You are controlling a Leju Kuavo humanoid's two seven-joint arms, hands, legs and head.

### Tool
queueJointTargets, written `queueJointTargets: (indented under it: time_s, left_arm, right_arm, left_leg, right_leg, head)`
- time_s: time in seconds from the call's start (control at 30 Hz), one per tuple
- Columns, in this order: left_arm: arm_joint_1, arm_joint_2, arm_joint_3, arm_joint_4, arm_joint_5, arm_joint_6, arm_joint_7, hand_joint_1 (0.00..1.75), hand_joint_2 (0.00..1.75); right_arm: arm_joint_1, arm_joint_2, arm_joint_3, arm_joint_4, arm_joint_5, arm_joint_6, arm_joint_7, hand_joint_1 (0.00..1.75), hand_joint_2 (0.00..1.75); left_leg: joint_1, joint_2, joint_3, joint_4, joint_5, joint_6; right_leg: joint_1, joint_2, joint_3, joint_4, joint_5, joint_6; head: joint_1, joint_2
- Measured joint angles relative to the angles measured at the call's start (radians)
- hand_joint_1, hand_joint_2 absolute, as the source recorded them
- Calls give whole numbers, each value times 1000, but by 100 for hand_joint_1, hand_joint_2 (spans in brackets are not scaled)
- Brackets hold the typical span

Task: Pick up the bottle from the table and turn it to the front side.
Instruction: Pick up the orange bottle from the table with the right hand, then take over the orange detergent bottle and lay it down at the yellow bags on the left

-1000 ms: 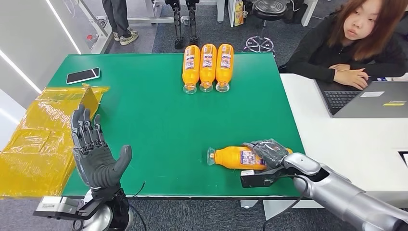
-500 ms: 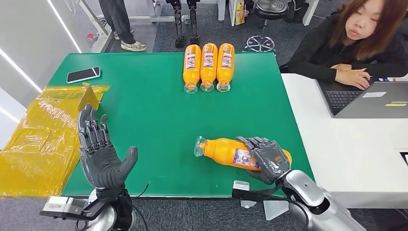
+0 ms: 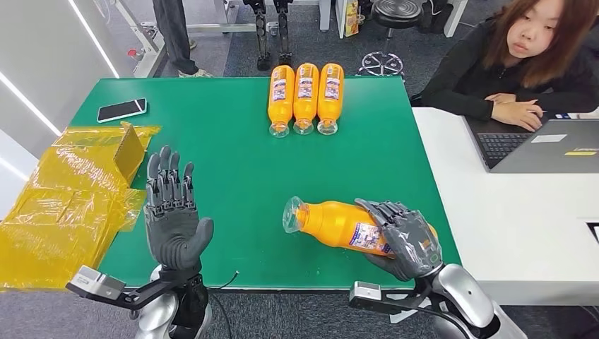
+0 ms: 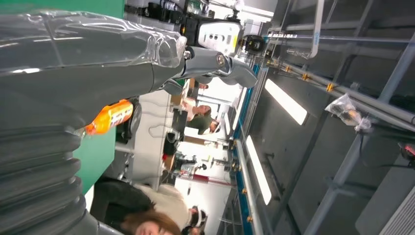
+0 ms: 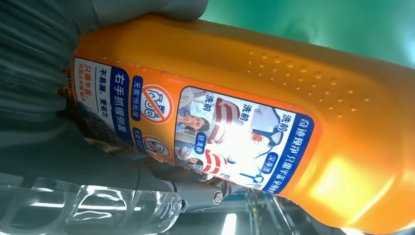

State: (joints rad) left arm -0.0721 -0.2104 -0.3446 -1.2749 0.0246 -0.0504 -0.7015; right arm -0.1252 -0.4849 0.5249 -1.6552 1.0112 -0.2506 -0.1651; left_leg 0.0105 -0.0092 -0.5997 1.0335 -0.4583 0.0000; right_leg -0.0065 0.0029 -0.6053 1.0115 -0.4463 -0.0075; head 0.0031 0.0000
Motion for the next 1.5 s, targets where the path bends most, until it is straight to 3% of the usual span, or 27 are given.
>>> queueJointTargets:
  time_s: [0.3,0.5,0.67,1.0,1.43,1.5]
  left_arm:
    - [-21,-33,-16,45,12,-60,0,0,175]
    - [-39,-44,-47,73,29,-104,0,0,175]
    - [-46,-44,-64,87,48,-142,0,0,175]
    - [-52,-40,-94,84,85,-186,-1,0,175]
    - [-64,-36,-103,82,111,-214,0,1,175]
    - [-66,-36,-103,82,112,-214,0,62,175]
  right_arm:
    - [-17,135,29,-25,15,-92,-37,175,175]
    - [-49,261,72,-17,57,-98,-6,175,175]
    - [-48,323,92,-14,89,-93,4,175,175]
    - [-42,385,155,86,40,-89,-58,175,175]
    - [-41,438,202,131,55,-34,-4,175,175]
    - [-41,441,202,131,56,-34,-2,175,175]
  left_leg:
    - [0,1,0,0,0,0]
    - [0,1,0,0,0,0]
    - [0,1,0,0,0,0]
    - [0,1,0,0,0,0]
    - [0,2,0,0,0,-1]
    - [0,2,0,0,0,-1]
  right_leg:
    - [0,1,0,0,0,0]
    - [0,1,0,0,0,0]
    - [0,1,0,0,0,0]
    - [0,1,0,0,0,0]
    - [0,1,-1,0,0,0]
    - [0,1,-1,0,0,0]
  head:
    - [0,0]
    - [0,0]
    - [0,0]
    - [0,0]
    - [0,0]
    - [0,0]
